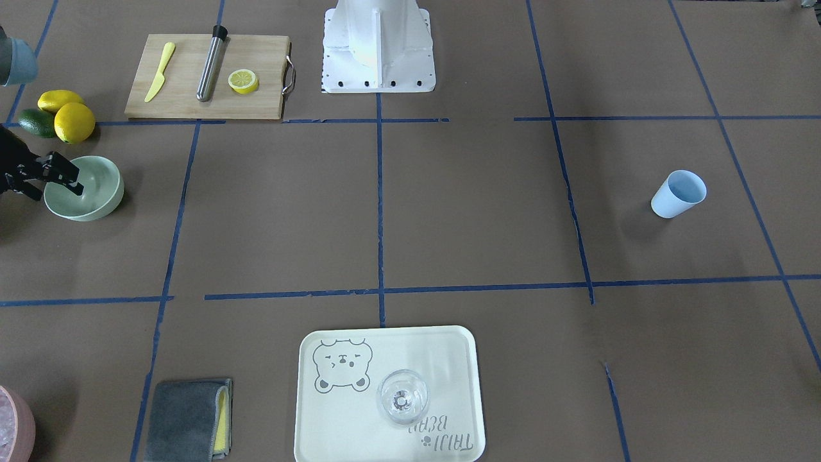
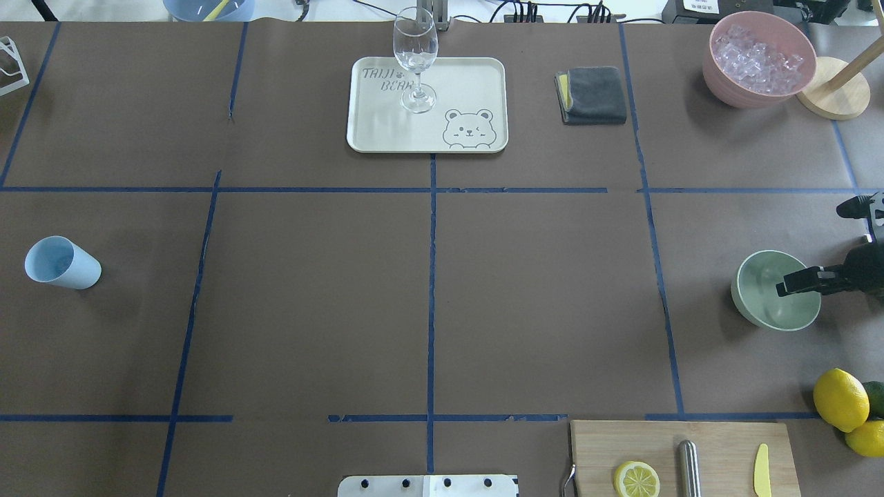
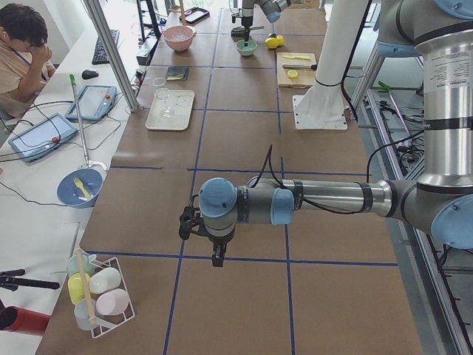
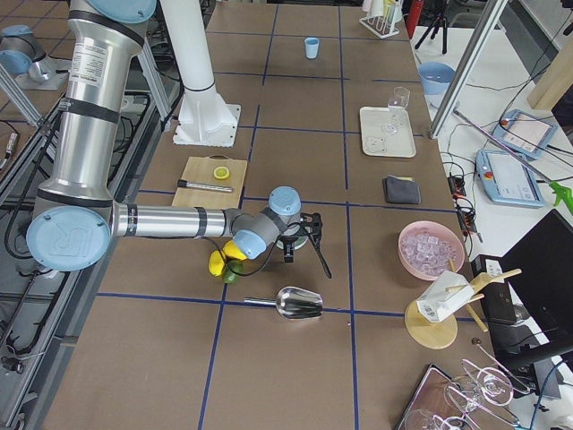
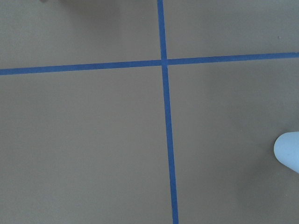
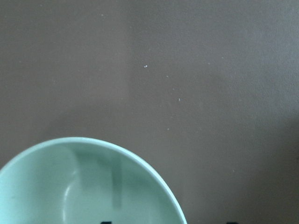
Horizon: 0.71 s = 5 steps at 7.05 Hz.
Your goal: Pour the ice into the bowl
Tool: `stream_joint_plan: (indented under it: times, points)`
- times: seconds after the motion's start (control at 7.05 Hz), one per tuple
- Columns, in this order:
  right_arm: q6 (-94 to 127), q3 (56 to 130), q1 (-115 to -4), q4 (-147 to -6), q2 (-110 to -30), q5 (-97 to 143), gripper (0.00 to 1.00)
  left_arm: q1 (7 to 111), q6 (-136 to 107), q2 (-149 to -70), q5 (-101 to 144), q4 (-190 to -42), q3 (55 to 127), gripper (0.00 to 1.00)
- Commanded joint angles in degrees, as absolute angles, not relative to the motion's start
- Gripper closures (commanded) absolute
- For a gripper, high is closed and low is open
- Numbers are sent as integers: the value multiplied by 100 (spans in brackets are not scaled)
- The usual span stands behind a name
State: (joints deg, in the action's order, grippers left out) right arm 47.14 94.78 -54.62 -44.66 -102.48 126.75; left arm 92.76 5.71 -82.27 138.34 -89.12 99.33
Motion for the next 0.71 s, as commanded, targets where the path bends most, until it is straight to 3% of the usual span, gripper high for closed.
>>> stream_joint_plan:
  times: [0.0,0.57]
  points:
    - [4728,9431,-5440,-4439,-10248,12665,100,9273,571,-8227,13834,-8912,9975,0]
    - [5251,9850,-5484,-4430,-10214,13007,100,9272,571,-8235,13834,-8921,9967,0]
